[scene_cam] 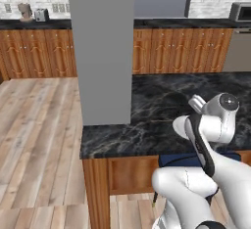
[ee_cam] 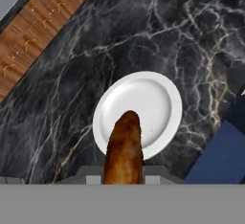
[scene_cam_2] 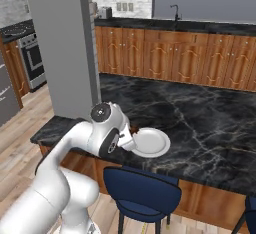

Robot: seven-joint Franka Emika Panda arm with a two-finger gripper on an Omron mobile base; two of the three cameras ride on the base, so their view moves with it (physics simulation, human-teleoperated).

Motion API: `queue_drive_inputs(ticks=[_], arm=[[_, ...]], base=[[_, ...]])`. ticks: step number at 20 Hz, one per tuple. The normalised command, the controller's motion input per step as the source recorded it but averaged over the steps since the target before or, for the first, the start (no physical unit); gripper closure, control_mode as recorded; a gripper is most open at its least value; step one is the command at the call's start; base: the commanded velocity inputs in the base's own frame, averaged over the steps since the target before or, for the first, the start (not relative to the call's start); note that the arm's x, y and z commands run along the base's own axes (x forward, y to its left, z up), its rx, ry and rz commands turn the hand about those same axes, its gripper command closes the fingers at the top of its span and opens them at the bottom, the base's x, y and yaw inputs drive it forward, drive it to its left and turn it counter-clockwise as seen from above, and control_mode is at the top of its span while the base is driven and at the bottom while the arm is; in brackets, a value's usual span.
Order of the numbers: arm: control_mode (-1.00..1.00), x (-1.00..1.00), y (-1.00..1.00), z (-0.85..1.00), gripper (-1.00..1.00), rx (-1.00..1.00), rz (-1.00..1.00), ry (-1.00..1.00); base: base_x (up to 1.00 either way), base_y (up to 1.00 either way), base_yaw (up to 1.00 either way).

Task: Take the chicken drumsticks from the pan and place one on each plate on the dining counter.

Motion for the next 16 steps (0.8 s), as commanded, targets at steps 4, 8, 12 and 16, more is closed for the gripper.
queue_drive_inputs(ticks=[4,8,12,16], arm=[[-1.0,0.62,-0.11,-0.46,1.0,0.0,-0.02,0.03],[-1.0,0.09,-0.32,-0.39,1.0,0.0,0.0,0.03],[-1.0,0.0,-0.4,-0.41,1.0,0.0,0.0,0.02],[-1.0,0.28,-0.29,-0.39,1.0,0.0,0.0,0.05]], base=[[0.0,0.0,0.0],[0.0,0.0,0.0],[0.0,0.0,0.0],[0.0,0.0,0.0]])
